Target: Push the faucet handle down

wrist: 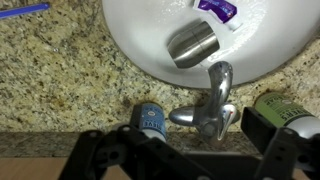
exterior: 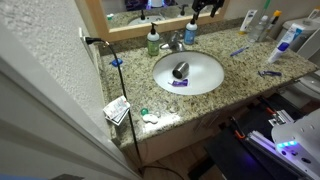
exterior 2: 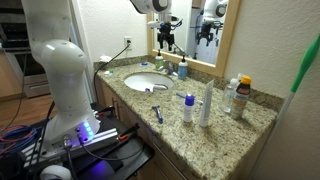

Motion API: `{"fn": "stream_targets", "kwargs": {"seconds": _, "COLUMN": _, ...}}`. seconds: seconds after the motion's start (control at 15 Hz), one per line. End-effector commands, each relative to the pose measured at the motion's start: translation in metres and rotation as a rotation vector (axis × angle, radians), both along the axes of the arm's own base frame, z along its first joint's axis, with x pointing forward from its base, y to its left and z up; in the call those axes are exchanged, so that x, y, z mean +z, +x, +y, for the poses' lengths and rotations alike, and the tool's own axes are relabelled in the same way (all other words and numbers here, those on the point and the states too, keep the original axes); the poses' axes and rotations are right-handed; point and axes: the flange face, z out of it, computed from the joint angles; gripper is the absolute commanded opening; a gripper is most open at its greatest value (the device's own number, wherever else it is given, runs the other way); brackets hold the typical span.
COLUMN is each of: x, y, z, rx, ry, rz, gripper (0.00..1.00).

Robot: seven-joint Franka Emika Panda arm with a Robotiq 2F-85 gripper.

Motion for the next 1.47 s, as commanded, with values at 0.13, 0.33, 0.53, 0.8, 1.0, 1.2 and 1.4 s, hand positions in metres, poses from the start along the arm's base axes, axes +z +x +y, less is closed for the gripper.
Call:
{"fn": "stream_targets", "kwargs": {"seconds": 0.13, "x": -0.018, "y": 0.008, "z": 0.015, "rx": -0.015, "ry": 0.015, "rz": -0.007, "gripper": 1.00}}
{"fn": "stream_targets", "kwargs": {"seconds": 0.33, "x": -0.035, "y": 0.013, "z": 0.016, "rx": -0.027, "ry": -0.007, "rz": 0.027, "gripper": 1.00}}
{"fn": "stream_targets", "kwargs": {"seconds": 0.53, "x": -0.057, "y": 0.023, "z": 0.027, "rx": -0.036, "ry": 0.006, "rz": 0.021, "gripper": 1.00}}
{"fn": "stream_targets", "kwargs": {"seconds": 0.8, "x": -0.074, "y": 0.040, "z": 0.030, "rx": -0.100, "ry": 0.027, "rz": -0.004, "gripper": 1.00}}
{"fn": "stream_targets", "kwargs": {"seconds": 1.0, "x": -0.081, "y": 0.051, "z": 0.028, "rx": -0.145, "ry": 0.025, "rz": -0.026, "gripper": 1.00}}
{"fn": "stream_targets", "kwargs": {"seconds": 1.2, "x": -0.091, "y": 0.058, "z": 0.023, "rx": -0.180, "ry": 0.017, "rz": -0.023, "gripper": 1.00}}
{"fn": "stream_targets", "kwargs": {"seconds": 1.4, "x": -0.104, "y": 0.053, "z": 0.024, "rx": -0.187, "ry": -0.014, "rz": 0.015, "gripper": 1.00}}
